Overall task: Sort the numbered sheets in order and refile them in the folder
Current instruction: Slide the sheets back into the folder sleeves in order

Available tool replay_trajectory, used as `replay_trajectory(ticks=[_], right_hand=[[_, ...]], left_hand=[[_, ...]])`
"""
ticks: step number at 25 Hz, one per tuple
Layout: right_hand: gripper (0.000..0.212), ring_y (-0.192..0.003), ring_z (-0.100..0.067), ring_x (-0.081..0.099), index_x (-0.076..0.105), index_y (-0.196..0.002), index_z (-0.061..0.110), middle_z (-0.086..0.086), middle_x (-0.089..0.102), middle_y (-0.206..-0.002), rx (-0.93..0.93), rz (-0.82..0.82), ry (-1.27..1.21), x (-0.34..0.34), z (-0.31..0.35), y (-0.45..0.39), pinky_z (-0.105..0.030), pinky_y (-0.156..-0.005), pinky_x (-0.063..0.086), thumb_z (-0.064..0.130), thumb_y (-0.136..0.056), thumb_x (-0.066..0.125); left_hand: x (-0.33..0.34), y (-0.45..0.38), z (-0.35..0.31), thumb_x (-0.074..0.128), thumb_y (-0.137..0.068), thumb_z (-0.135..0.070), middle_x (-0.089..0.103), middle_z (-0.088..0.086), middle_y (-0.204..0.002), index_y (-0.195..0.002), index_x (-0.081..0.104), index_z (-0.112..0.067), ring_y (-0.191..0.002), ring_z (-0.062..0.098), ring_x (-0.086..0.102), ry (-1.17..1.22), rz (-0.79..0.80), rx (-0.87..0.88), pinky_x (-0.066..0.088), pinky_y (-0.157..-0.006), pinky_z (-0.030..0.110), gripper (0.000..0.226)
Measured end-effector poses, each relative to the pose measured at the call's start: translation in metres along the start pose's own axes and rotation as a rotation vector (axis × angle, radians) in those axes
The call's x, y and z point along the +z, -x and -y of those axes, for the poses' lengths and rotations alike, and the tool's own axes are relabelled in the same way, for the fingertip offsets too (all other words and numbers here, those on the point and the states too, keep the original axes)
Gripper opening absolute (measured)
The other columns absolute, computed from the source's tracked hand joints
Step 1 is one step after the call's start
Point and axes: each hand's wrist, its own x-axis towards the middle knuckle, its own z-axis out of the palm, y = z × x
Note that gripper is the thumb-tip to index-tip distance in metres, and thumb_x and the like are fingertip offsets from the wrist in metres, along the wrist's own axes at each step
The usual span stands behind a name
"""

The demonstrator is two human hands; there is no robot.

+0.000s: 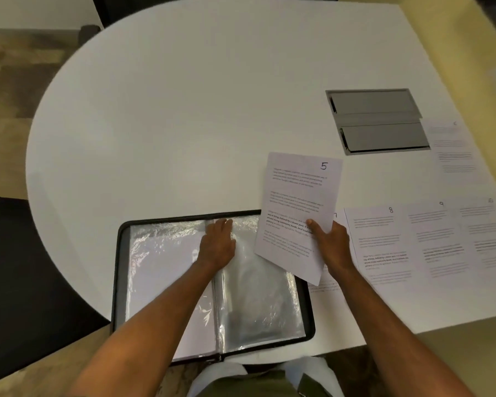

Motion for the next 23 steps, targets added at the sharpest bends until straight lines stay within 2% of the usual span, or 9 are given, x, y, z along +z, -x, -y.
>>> replay_trajectory(ticks=[2,4,6,9,13,15,18,21,23], right_hand=[[0.036,-0.098,-0.013,0.067,0.066,-0.128,0.017,0.004,0.071,-0.111,-0.009,-0.026,0.040,-0.005,-0.005,0.002,-0.019,-0.079,0.050,0.036,-0.097,0.069],[0.039,-0.097,-0.015,0.069,0.065,-0.130,0.013,0.002,0.071,-0.110,0.009,-0.040,0.069,-0.008,-0.010,0.001,-0.017,-0.075,0.050,0.036,-0.098,0.068],[0.037,-0.090,-0.007,0.067,0.065,-0.130,0.013,0.003,0.070,-0.107,0.020,-0.030,0.089,-0.008,-0.012,0.002,-0.011,-0.068,0.047,0.034,-0.100,0.066],[0.039,-0.090,0.003,0.064,0.065,-0.132,0.013,0.002,0.071,-0.112,0.019,-0.033,0.080,-0.004,-0.010,0.000,-0.007,-0.066,0.049,0.034,-0.099,0.067],[0.036,-0.090,0.007,0.062,0.064,-0.132,0.014,0.003,0.070,-0.111,-0.008,-0.020,0.061,0.002,0.001,-0.006,-0.002,-0.067,0.048,0.030,-0.099,0.067],[0.036,-0.091,0.005,0.064,0.065,-0.131,0.014,0.002,0.072,-0.111,-0.028,-0.004,0.056,0.004,0.007,-0.012,-0.004,-0.068,0.050,0.032,-0.099,0.067],[0.041,-0.099,-0.004,0.069,0.065,-0.133,0.012,0.001,0.073,-0.117,-0.050,-0.002,0.024,0.005,0.016,-0.024,-0.010,-0.077,0.055,0.034,-0.099,0.068],[0.050,-0.111,-0.013,0.069,0.060,-0.139,0.013,0.000,0.072,-0.124,-0.051,-0.005,-0.083,0.005,0.022,-0.039,-0.026,-0.094,0.058,0.036,-0.096,0.071],[0.053,-0.114,-0.013,0.069,0.058,-0.141,0.014,0.001,0.072,-0.126,-0.014,-0.032,-0.213,0.005,0.025,-0.051,-0.032,-0.099,0.056,0.033,-0.095,0.074]], left_hand=[[0.013,0.005,-0.003,0.063,-0.095,-0.030,0.031,0.015,-0.160,-0.155,0.032,-0.006,-0.140,0.037,0.036,-0.192,0.014,0.009,0.045,-0.100,0.050,0.072],[0.024,0.009,-0.004,0.072,-0.089,-0.029,0.038,0.019,-0.156,-0.150,0.040,-0.001,-0.134,0.039,0.044,-0.261,-0.006,0.028,0.047,-0.095,0.051,0.074],[0.028,0.010,-0.001,0.077,-0.083,-0.026,0.048,0.019,-0.150,-0.142,0.051,0.000,-0.128,0.039,0.050,-0.320,-0.027,0.050,0.049,-0.091,0.050,0.070],[0.027,0.007,0.002,0.080,-0.081,-0.022,0.051,0.018,-0.149,-0.134,0.059,-0.001,-0.131,0.037,0.051,-0.342,-0.050,0.109,0.048,-0.097,0.051,0.060],[0.018,0.003,0.005,0.090,-0.065,-0.010,0.063,0.017,-0.134,-0.102,0.069,-0.005,-0.118,0.036,0.060,-0.298,-0.113,0.235,0.051,-0.090,0.047,0.043],[0.013,-0.003,0.009,0.091,-0.058,-0.005,0.066,0.014,-0.126,-0.098,0.068,-0.007,-0.113,0.035,0.062,-0.288,-0.133,0.317,0.050,-0.091,0.049,0.045],[0.007,-0.014,0.010,0.089,-0.058,-0.005,0.066,0.009,-0.110,-0.098,0.065,-0.011,-0.108,0.033,0.061,-0.303,-0.129,0.391,0.043,-0.101,0.056,0.046],[0.000,-0.021,0.007,0.081,-0.075,-0.015,0.063,0.004,-0.108,-0.106,0.062,-0.015,-0.113,0.030,0.059,-0.261,-0.147,0.366,0.026,-0.112,0.056,0.036],[-0.004,-0.026,0.000,0.068,-0.088,-0.019,0.064,0.001,-0.108,-0.121,0.058,-0.016,-0.110,0.027,0.060,-0.170,-0.187,0.307,0.021,-0.111,0.048,0.034]])
